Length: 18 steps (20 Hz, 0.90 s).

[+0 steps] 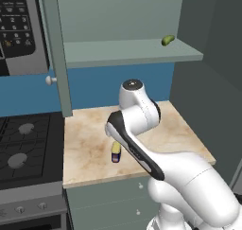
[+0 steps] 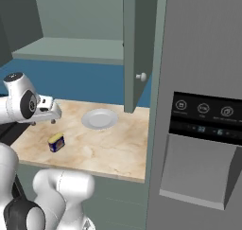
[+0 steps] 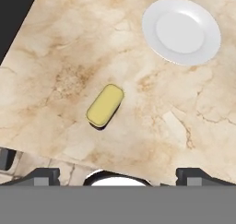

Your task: Pick the canned food and boxed food from the counter and place them in the cabinets closest to them.

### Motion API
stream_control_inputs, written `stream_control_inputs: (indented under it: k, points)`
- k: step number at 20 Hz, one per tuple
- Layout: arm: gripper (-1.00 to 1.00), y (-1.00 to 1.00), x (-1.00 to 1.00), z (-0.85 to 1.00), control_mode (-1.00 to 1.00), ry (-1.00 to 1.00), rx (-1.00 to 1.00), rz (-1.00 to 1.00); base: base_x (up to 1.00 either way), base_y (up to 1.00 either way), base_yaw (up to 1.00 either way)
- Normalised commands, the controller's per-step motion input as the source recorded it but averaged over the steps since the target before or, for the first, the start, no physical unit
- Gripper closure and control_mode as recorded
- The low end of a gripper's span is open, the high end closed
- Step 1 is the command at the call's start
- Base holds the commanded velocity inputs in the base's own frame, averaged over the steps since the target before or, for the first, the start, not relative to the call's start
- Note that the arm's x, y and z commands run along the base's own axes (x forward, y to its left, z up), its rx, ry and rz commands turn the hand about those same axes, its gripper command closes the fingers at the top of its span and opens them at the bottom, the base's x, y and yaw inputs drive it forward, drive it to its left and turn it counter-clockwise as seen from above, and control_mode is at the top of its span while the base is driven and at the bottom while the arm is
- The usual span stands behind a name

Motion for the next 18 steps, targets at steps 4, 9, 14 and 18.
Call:
stream_control_inputs:
  k: [4,9,14,18]
  points:
    - [-1.0,0.12,0.08,-0.25,-1.0,0.0,0.0,0.0,0.0,0.0,0.0]
    - [-1.0,0.13,0.11,-0.25,-1.0,0.0,0.0,0.0,0.0,0.0,0.0]
    - [-1.0,0.11,0.15,-0.25,-1.0,0.0,0.0,0.0,0.0,0.0,0.0]
    - [-1.0,0.08,0.2,-0.24,-1.0,0.0,0.0,-0.01,0.0,0.0,0.0]
